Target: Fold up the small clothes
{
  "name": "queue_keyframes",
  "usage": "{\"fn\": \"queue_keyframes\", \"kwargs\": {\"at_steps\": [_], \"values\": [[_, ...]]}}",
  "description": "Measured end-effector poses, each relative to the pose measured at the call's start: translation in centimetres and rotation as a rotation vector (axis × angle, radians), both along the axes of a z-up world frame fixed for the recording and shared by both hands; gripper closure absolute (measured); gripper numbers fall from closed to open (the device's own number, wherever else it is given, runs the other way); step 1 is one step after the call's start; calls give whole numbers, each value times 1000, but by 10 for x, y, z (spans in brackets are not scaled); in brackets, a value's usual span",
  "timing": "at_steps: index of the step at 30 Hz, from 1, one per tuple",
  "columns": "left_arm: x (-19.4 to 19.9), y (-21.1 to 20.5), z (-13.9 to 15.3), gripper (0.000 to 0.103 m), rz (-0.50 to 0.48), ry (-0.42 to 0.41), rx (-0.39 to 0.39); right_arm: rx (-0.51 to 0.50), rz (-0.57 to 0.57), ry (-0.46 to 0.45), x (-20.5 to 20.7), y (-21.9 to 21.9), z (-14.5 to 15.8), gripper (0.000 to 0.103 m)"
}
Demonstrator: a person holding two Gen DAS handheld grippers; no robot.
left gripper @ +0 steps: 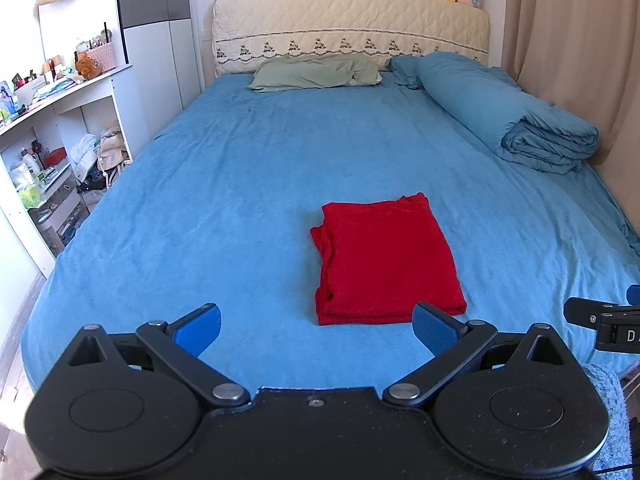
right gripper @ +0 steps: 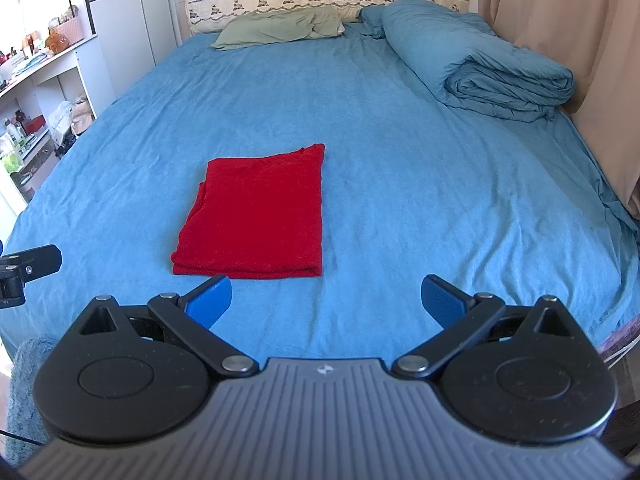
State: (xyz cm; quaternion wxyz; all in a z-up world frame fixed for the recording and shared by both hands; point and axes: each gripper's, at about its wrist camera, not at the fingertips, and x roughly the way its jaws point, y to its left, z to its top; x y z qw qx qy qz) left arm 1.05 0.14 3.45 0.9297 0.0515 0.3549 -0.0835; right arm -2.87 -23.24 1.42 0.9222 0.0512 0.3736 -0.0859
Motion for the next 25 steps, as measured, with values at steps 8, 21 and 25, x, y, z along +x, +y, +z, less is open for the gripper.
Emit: {"fn": "queue_keyframes", "kwargs": {"at_steps": [8,21,25], "values": [[0,0,1,0,0,-2,-5,10,0,-3,-1,-4,1,0],[-3,-4,4,0,2,-31,20,1,-5,-19,-5,0,4,0],[-3,-4,4,0,-5,-36,14,2,-6,-21,-6,-1,4,0]]}}
